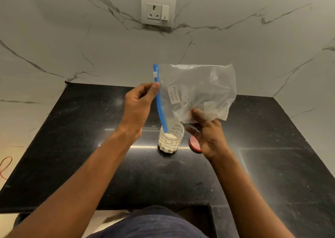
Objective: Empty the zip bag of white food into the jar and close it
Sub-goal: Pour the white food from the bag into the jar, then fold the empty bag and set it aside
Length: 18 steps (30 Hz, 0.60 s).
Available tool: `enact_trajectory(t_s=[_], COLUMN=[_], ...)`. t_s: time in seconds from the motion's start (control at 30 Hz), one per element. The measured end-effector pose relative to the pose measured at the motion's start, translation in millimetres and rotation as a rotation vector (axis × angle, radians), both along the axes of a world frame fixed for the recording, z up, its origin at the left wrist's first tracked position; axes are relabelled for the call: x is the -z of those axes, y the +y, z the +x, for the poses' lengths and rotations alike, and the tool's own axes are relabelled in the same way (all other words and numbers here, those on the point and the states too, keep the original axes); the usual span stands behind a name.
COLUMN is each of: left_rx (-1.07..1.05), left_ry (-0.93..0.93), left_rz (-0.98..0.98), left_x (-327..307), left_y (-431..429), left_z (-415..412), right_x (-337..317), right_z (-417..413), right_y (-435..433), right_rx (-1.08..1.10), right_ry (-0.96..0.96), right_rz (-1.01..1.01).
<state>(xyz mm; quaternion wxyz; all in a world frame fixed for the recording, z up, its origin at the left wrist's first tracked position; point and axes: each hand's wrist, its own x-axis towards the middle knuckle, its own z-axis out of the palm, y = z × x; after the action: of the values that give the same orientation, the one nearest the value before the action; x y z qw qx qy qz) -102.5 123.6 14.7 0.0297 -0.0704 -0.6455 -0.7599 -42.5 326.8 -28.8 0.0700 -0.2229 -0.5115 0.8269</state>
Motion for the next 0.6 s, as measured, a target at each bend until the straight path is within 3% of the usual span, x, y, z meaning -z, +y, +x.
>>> enact_trajectory(t_s=[0.17, 0.27, 0.4, 0.6], left_rx=[-0.078, -0.225, -0.342, -0.329], left_ry=[0.173, 0.287, 0.341, 0.374], left_rz=[-0.174, -0.189, -0.292, -0.557], left_x=[-37.3, -49.4, -51.8, -33.4], left_y=[-38.5, -70.1, -105.7, -129.3], left_z=[-11.0, -16.6, -16.5, 5.4], right_x=[-10.4, -19.6, -39.1, -63.0], right_z=[-4.0, -5.7, -7.0, -28.0], right_y=[-6.6, -4.5, -27.3, -107.5], right_rx=[0.009, 0.088, 0.096, -0.126], right_ry=[0.021, 0.044, 0.143, 0.482], right_rz=[-0.054, 0.042, 0.356, 0.937])
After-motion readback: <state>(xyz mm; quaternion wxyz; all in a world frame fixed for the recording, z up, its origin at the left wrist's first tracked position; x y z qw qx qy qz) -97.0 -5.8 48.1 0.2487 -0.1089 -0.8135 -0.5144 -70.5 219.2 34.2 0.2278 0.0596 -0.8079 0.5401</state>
